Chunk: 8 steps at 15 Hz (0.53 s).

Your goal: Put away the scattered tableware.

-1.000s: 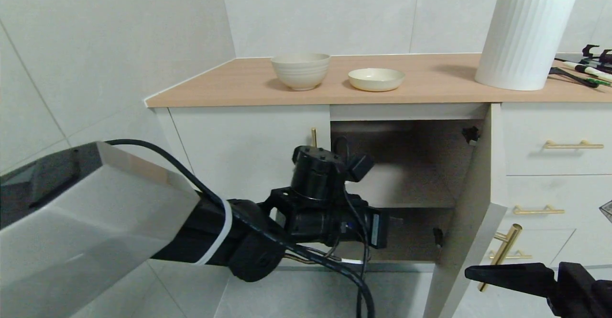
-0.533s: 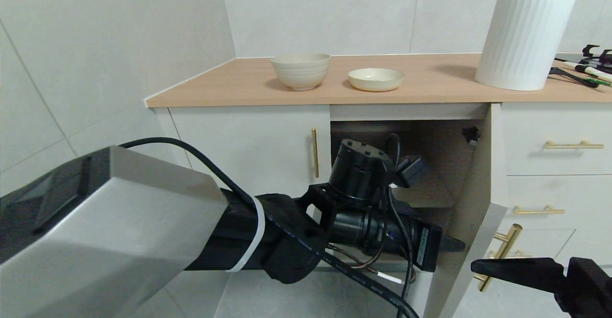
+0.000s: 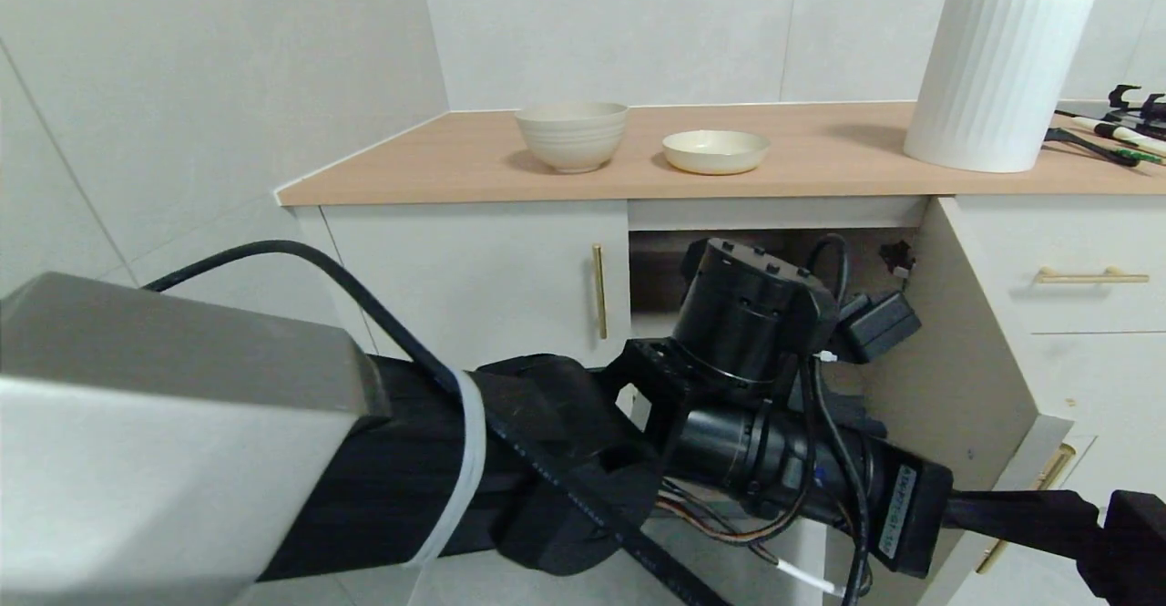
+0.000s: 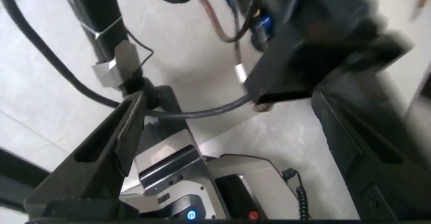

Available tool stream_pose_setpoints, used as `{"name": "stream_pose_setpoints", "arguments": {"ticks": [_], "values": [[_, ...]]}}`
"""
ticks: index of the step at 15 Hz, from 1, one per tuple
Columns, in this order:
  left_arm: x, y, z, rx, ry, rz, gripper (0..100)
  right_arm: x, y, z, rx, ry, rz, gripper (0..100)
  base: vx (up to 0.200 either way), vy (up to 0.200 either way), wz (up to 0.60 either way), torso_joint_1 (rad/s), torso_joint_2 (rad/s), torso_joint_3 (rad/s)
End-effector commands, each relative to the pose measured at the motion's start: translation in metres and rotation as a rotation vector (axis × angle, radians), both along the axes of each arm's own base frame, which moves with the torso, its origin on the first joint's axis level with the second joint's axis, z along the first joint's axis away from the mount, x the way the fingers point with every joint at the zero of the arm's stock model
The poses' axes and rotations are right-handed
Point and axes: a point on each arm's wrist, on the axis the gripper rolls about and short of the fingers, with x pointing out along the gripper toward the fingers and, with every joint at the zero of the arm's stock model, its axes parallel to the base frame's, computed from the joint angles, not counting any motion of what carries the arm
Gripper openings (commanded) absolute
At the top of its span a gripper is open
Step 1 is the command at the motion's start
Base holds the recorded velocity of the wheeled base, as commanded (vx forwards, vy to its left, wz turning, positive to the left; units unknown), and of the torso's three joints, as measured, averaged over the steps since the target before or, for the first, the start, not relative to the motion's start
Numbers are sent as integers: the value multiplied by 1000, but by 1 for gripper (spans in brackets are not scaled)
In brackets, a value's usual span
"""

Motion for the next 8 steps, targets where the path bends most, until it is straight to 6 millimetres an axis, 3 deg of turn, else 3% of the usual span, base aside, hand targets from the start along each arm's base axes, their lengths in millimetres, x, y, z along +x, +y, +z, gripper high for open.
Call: {"name": "stream_pose_setpoints", "arguments": {"ticks": [1, 4, 5, 8], "values": [[10, 54, 13, 23, -5, 145, 0, 0, 0, 0, 0, 2, 1, 100, 0, 0, 0, 0, 0, 0], [27, 129, 16, 53, 11, 339, 0, 9, 5, -3, -25, 23, -27, 100, 0, 0, 0, 0, 0, 0], [26, 157, 16, 59, 4, 420, 0, 20, 8, -4, -47, 37, -95, 100, 0, 0, 0, 0, 0, 0], [17, 214, 13, 45, -79, 685, 0, 37, 31, 2, -99, 30, -175, 100, 0, 0, 0, 0, 0, 0]]}}
